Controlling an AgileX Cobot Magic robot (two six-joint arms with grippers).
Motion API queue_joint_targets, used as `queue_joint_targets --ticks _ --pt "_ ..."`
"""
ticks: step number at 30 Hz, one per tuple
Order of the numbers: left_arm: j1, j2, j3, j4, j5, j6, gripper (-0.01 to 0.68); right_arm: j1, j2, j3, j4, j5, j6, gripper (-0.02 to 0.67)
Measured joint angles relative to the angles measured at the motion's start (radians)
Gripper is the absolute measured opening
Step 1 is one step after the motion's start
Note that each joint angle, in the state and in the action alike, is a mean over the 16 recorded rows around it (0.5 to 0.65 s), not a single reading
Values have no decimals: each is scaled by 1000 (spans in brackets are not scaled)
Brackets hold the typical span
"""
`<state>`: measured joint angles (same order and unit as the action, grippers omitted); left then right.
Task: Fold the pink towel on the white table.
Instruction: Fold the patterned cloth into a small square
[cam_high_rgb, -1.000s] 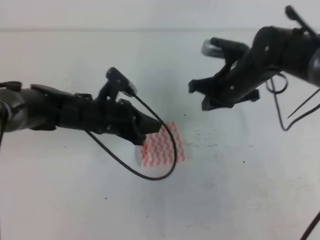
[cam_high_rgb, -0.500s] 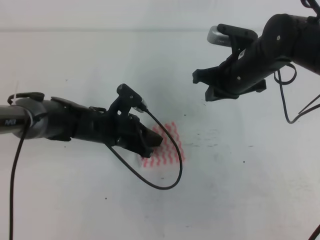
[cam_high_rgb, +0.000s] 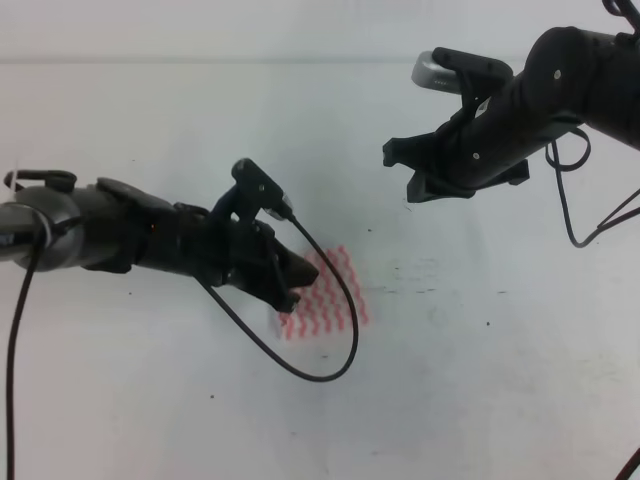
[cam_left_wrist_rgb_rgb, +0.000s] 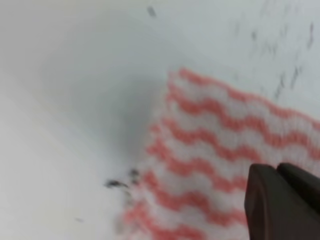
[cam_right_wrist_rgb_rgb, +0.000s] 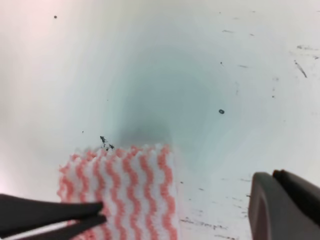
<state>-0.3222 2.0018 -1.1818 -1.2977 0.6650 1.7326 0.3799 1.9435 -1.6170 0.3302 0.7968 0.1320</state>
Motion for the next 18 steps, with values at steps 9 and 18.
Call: queue_joint_targets --ticks 9,18 --pt "0 -26 2 116 -12 -82 -4 0 0 0 8 0 -3 -18" --pt "0 -28 -2 276 -11 -208 -4 0 0 0 12 0 -3 -18"
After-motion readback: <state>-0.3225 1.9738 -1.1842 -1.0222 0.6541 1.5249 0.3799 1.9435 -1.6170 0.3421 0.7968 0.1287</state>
